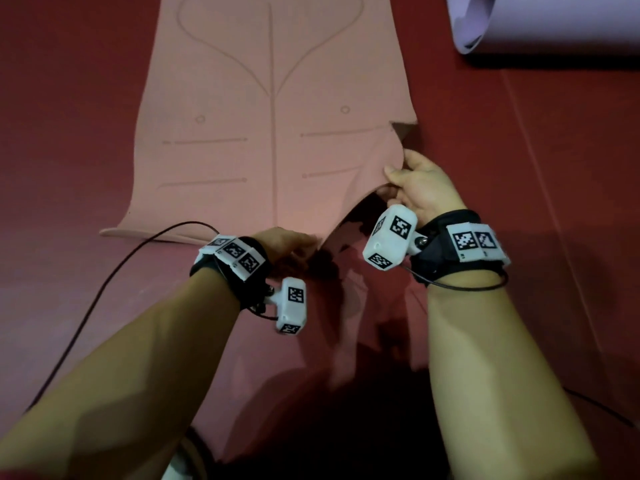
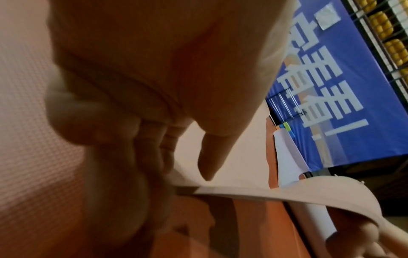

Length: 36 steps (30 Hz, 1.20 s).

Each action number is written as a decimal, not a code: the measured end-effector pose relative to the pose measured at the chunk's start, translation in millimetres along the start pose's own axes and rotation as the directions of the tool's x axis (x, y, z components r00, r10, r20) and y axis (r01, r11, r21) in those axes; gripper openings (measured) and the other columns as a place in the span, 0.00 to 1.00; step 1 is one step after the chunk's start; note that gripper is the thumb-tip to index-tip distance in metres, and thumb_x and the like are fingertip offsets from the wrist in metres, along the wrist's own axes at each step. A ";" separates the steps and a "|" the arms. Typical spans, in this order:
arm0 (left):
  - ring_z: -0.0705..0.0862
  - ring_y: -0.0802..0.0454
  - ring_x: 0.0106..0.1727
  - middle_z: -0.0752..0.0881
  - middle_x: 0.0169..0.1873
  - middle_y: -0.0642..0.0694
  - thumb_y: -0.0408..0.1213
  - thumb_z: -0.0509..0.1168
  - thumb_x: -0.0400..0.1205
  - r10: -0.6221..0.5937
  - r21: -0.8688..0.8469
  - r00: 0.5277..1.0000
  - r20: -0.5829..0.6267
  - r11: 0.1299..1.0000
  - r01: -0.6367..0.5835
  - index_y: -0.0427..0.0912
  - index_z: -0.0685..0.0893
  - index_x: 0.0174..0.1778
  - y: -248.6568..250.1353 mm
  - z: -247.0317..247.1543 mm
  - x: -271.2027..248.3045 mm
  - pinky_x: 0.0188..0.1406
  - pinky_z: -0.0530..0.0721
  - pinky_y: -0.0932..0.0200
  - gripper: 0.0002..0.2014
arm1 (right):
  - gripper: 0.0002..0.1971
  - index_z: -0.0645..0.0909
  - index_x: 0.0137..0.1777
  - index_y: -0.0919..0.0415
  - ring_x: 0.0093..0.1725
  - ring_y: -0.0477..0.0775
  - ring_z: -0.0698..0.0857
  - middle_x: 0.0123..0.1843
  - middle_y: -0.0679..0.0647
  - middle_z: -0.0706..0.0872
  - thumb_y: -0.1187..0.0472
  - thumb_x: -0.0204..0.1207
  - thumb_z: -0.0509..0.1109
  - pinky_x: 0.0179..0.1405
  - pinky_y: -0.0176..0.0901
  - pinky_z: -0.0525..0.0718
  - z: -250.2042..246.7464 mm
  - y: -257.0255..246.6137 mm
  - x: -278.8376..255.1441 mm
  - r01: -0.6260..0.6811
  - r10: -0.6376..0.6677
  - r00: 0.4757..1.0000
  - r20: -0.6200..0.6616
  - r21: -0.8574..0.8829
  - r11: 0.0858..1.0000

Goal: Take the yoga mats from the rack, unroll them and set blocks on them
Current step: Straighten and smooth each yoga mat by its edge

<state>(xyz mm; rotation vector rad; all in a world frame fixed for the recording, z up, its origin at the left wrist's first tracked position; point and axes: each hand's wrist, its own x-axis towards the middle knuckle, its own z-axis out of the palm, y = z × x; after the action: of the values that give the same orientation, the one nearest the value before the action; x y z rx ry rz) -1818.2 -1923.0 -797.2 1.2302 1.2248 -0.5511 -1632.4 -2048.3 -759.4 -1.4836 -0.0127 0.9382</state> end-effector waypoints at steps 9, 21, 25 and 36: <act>0.84 0.39 0.31 0.84 0.24 0.34 0.34 0.57 0.86 -0.021 -0.491 0.997 0.074 0.869 0.054 0.28 0.82 0.27 -4.4 27.6 -18.2 0.42 0.86 0.55 0.22 | 0.16 0.77 0.53 0.55 0.26 0.52 0.88 0.49 0.59 0.86 0.76 0.84 0.55 0.17 0.37 0.80 -10.5 -15.7 -13.8 -0.081 0.083 0.996 -0.022 0.087 0.993; 0.87 0.42 0.26 0.84 0.25 0.35 0.20 0.55 0.85 -0.031 -0.833 0.997 -0.074 0.552 -0.045 0.33 0.74 0.42 24.2 26.3 -33.0 0.34 0.90 0.59 0.08 | 0.19 0.81 0.54 0.53 0.29 0.56 0.85 0.56 0.61 0.83 0.74 0.81 0.54 0.38 0.51 0.87 -10.7 -20.6 -6.8 -0.114 0.120 0.992 -0.033 0.133 0.985; 0.77 0.45 0.38 0.73 0.37 0.41 0.20 0.50 0.86 0.019 -0.891 0.997 -0.071 0.448 -0.072 0.36 0.70 0.38 38.2 23.6 -32.3 0.60 0.83 0.55 0.13 | 0.17 0.77 0.50 0.54 0.25 0.56 0.82 0.51 0.62 0.79 0.74 0.76 0.51 0.39 0.54 0.88 -12.6 -25.2 0.4 -0.131 0.155 0.980 -0.121 0.187 0.974; 0.78 0.49 0.25 0.75 0.27 0.42 0.15 0.48 0.82 0.130 -0.770 0.958 -0.255 0.572 -0.282 0.39 0.67 0.31 36.2 34.1 -11.9 0.39 0.83 0.61 0.18 | 0.14 0.76 0.58 0.60 0.27 0.48 0.80 0.45 0.56 0.80 0.64 0.73 0.70 0.45 0.45 0.86 -11.9 1.3 9.8 -0.178 0.238 0.956 -0.173 0.304 0.936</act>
<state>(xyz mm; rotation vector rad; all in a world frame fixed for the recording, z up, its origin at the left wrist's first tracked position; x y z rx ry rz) -1777.3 -1945.7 -776.4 0.6057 1.2303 0.3133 -1620.1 -2053.1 -767.4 -1.3212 0.4254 0.9073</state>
